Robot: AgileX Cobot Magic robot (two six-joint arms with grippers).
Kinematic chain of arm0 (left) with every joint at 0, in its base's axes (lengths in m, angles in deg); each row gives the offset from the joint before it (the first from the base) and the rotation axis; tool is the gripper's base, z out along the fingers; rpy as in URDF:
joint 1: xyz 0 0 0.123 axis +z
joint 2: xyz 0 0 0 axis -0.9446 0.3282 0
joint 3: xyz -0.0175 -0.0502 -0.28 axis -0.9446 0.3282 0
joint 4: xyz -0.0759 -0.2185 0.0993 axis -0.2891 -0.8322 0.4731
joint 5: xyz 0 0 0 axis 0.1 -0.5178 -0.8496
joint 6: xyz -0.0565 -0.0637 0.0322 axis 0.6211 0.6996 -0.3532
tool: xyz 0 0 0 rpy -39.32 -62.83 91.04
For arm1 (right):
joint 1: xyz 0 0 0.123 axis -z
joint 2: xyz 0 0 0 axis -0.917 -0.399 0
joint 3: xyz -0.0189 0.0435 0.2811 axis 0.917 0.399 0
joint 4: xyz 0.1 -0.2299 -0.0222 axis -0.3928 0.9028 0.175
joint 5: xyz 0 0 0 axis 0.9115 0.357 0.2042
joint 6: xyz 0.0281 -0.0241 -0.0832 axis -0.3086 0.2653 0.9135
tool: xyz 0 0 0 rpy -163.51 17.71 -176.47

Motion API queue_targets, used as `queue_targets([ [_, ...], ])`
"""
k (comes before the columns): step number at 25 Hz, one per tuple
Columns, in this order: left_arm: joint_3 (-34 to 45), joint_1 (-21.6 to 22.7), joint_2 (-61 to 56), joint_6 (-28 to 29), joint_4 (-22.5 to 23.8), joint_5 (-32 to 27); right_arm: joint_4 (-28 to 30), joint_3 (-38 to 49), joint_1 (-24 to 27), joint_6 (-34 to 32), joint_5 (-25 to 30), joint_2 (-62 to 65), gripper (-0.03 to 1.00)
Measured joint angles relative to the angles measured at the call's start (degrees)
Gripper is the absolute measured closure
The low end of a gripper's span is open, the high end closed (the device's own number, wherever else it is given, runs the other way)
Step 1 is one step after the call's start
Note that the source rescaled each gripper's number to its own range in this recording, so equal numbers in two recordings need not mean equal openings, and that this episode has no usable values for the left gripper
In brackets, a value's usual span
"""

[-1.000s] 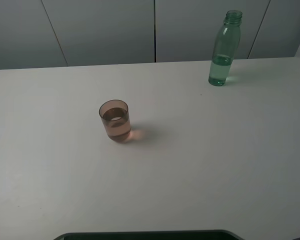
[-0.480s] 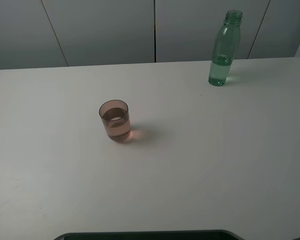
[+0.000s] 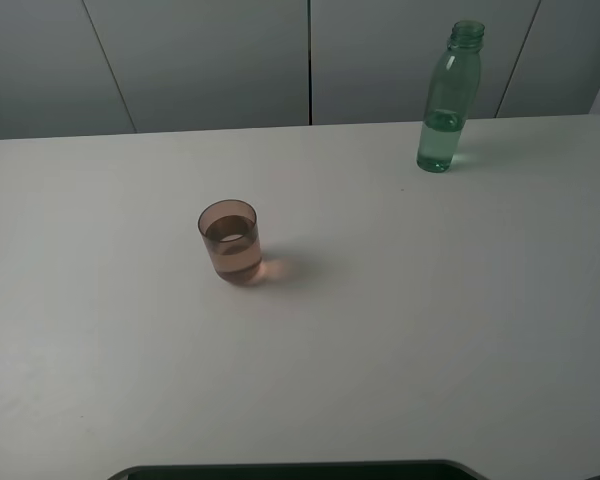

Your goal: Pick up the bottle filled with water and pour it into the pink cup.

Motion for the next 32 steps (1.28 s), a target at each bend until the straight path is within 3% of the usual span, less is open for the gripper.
queue_targets([
  [32,0.0,0.0,0.1,0.0,0.0,0.0,-0.9,0.0,-0.1,0.0,0.1,0.1,-0.03],
])
